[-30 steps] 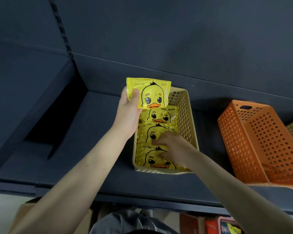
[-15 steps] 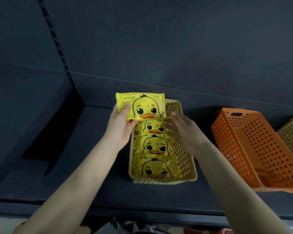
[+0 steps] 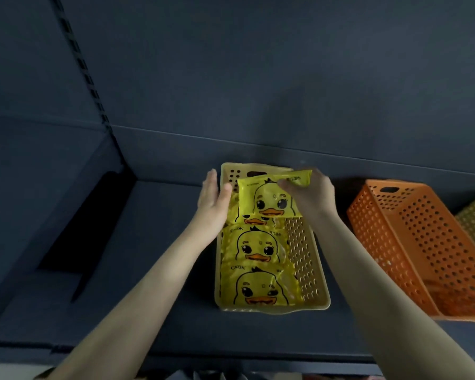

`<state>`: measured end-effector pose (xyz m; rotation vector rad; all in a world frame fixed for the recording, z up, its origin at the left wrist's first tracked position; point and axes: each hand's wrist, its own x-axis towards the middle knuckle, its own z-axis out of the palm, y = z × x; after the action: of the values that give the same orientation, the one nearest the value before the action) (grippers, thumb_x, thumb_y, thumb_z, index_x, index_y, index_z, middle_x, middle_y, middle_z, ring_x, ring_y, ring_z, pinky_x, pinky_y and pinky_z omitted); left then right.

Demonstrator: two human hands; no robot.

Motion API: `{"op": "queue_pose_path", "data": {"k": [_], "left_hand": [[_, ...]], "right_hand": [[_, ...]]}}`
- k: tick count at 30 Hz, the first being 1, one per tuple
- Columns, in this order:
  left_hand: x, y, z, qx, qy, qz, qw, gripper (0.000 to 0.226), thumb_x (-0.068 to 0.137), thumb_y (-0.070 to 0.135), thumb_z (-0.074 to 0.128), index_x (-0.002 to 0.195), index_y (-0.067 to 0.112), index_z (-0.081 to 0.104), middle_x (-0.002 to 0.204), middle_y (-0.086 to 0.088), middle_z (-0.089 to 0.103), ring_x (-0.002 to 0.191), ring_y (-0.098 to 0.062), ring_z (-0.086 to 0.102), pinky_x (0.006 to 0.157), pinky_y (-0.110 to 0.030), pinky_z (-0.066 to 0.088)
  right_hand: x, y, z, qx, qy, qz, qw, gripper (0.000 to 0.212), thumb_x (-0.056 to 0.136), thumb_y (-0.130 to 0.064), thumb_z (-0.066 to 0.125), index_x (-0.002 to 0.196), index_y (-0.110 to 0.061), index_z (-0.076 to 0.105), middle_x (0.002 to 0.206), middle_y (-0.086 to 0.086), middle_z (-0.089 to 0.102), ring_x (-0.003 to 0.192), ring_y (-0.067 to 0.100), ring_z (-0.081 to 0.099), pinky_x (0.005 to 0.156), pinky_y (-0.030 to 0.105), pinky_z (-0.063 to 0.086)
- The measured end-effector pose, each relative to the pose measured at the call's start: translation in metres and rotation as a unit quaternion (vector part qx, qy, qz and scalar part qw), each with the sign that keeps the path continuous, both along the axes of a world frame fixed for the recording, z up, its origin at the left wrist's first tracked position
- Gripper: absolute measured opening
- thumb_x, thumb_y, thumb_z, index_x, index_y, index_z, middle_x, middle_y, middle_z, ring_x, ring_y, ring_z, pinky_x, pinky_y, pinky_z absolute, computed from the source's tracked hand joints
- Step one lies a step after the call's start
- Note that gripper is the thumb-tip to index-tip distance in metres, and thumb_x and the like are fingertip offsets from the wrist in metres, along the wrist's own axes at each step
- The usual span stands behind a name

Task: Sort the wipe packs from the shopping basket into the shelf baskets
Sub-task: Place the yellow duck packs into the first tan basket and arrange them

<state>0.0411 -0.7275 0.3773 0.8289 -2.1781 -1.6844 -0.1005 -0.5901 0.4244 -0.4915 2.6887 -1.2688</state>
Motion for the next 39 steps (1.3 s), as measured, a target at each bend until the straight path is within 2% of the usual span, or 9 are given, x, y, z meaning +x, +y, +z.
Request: {"op": "queue_pose_path", "data": {"k": [5, 9, 12, 14, 17, 24, 29, 32, 39], "left_hand": [[-0.003, -0.003, -0.012, 0.084, 0.012, -0.018, 0.996, 0.059, 0.101, 0.052, 0.027, 0.154, 0.036, 0.007, 0.161, 0.011, 0.013, 0.147, -0.012, 0.018, 0.120, -0.037, 0.017], [-0.003, -0.005, -0.017, 0.098, 0.028, -0.024, 0.995, 0.056, 0.102, 0.048, 0.028, 0.154, 0.035, 0.009, 0.161, 0.013, 0.012, 0.146, -0.008, 0.016, 0.119, -0.033, 0.015], [-0.005, -0.005, -0.021, 0.144, 0.049, -0.020, 0.988, 0.057, 0.101, 0.047, 0.031, 0.153, 0.036, 0.010, 0.161, 0.014, 0.015, 0.146, -0.008, 0.018, 0.121, -0.038, 0.015], [-0.008, -0.005, -0.023, 0.168, 0.062, -0.017, 0.984, 0.057, 0.102, 0.043, 0.032, 0.153, 0.033, 0.011, 0.160, 0.012, 0.017, 0.145, -0.008, 0.019, 0.121, -0.039, 0.016], [-0.011, -0.007, -0.027, 0.175, 0.083, -0.026, 0.981, 0.056, 0.104, 0.036, 0.033, 0.155, 0.027, 0.012, 0.159, 0.010, 0.021, 0.142, -0.002, 0.023, 0.121, -0.033, 0.017], [-0.015, -0.011, -0.037, 0.163, 0.081, -0.019, 0.983, 0.056, 0.103, 0.040, 0.032, 0.154, 0.031, 0.012, 0.159, 0.015, 0.021, 0.141, 0.003, 0.022, 0.115, -0.021, 0.017], [-0.017, -0.013, -0.031, 0.147, 0.058, -0.019, 0.987, 0.052, 0.105, 0.037, 0.030, 0.154, 0.034, 0.013, 0.157, 0.014, 0.025, 0.142, -0.004, 0.026, 0.113, -0.023, 0.021], [-0.008, -0.012, -0.010, 0.094, -0.008, -0.037, 0.995, 0.056, 0.102, 0.046, 0.031, 0.154, 0.036, 0.013, 0.158, 0.012, 0.023, 0.143, -0.011, 0.026, 0.113, -0.029, 0.022], [0.017, 0.031, 0.065, -0.205, -0.028, 0.005, 0.978, 0.044, 0.103, 0.030, 0.039, 0.144, 0.015, 0.043, 0.147, -0.009, 0.042, 0.130, -0.022, 0.044, 0.104, -0.032, 0.035]], "right_hand": [[0.005, -0.039, -0.023, 0.107, -0.031, 0.044, 0.993, 0.065, 0.080, -0.037, 0.075, 0.132, -0.010, 0.047, 0.104, -0.001, 0.060, 0.080, 0.010, 0.060, 0.065, 0.021, 0.049], [0.017, -0.035, -0.039, 0.177, 0.134, 0.065, 0.973, 0.071, 0.087, -0.035, 0.068, 0.143, -0.011, 0.033, 0.143, 0.012, 0.038, 0.130, 0.028, 0.041, 0.105, 0.038, 0.042], [0.028, -0.025, -0.046, 0.252, 0.219, 0.077, 0.940, 0.045, 0.095, -0.040, 0.053, 0.134, -0.018, 0.051, 0.147, 0.010, 0.036, 0.137, 0.033, 0.028, 0.111, 0.049, 0.030], [0.033, -0.022, -0.056, 0.288, 0.181, 0.099, 0.935, 0.040, 0.098, -0.038, 0.046, 0.134, -0.022, 0.054, 0.151, 0.006, 0.034, 0.139, 0.032, 0.027, 0.111, 0.049, 0.027], [0.034, -0.028, -0.072, 0.232, 0.089, 0.119, 0.961, 0.045, 0.099, -0.033, 0.048, 0.142, -0.025, 0.045, 0.157, 0.004, 0.027, 0.144, 0.032, 0.023, 0.115, 0.047, 0.026], [0.028, -0.040, -0.094, 0.224, 0.044, 0.126, 0.965, 0.052, 0.099, -0.039, 0.045, 0.148, -0.041, 0.028, 0.162, -0.005, 0.007, 0.149, 0.020, -0.002, 0.121, 0.037, 0.003], [0.025, -0.039, -0.080, 0.200, 0.008, 0.135, 0.970, 0.057, 0.096, -0.038, 0.052, 0.149, -0.034, 0.030, 0.161, -0.001, 0.013, 0.149, 0.023, 0.004, 0.121, 0.041, 0.009], [0.028, -0.023, -0.047, 0.151, 0.009, 0.131, 0.980, 0.055, 0.097, -0.036, 0.053, 0.148, -0.025, 0.036, 0.158, 0.003, 0.025, 0.145, 0.023, 0.025, 0.115, 0.035, 0.024], [0.050, 0.088, 0.055, -0.018, 0.031, 0.103, 0.994, 0.047, 0.093, -0.025, 0.061, 0.136, -0.013, 0.050, 0.122, 0.002, 0.065, 0.112, 0.012, 0.062, 0.088, 0.016, 0.043]]}}
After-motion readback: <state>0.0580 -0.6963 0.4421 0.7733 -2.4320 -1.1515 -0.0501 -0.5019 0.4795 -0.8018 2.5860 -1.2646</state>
